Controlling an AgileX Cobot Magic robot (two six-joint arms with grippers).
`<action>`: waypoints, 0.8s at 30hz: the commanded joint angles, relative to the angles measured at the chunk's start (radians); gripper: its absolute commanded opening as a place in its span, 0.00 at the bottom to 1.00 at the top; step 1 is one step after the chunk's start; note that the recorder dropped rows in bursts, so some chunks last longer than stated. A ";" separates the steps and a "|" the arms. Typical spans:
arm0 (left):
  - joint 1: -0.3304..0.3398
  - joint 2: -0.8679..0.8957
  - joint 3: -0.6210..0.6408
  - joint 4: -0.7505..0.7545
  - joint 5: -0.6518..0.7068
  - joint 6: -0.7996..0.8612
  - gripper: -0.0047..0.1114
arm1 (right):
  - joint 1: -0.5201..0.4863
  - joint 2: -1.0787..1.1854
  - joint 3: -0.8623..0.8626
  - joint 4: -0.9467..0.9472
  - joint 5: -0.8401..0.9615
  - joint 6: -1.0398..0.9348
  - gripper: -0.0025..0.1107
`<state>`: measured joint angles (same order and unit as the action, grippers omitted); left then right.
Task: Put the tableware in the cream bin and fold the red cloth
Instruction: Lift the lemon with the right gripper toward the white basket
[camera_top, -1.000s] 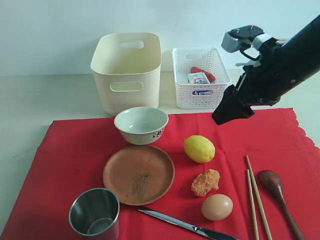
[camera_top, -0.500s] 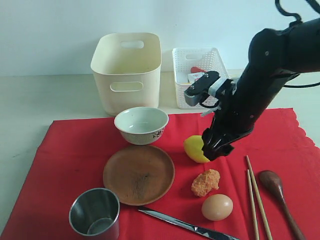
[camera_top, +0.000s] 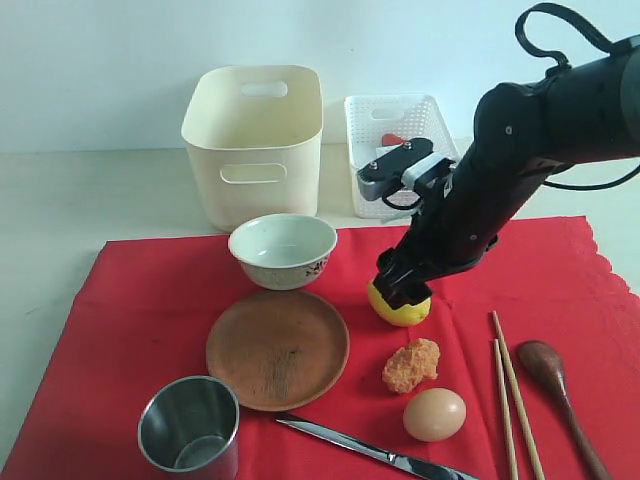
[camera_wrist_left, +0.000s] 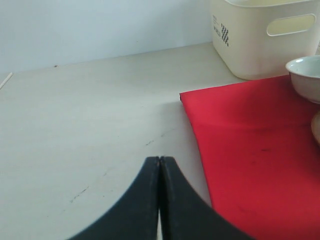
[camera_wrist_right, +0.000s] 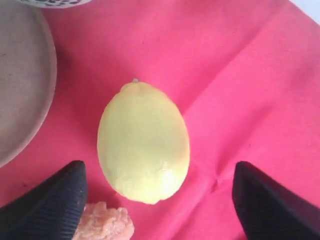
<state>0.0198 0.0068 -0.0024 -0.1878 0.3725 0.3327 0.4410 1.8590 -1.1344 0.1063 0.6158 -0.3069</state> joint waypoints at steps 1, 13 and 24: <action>-0.004 -0.007 0.002 -0.005 -0.001 0.004 0.04 | 0.000 0.027 0.002 0.047 -0.057 0.001 0.74; -0.004 -0.007 0.002 -0.005 -0.001 0.004 0.04 | 0.000 0.101 0.000 0.077 -0.117 -0.004 0.73; -0.004 -0.007 0.002 -0.005 -0.001 0.004 0.04 | 0.000 0.129 -0.001 0.077 -0.123 0.000 0.31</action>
<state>0.0198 0.0068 -0.0024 -0.1878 0.3725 0.3327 0.4410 1.9916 -1.1344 0.1847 0.5049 -0.3070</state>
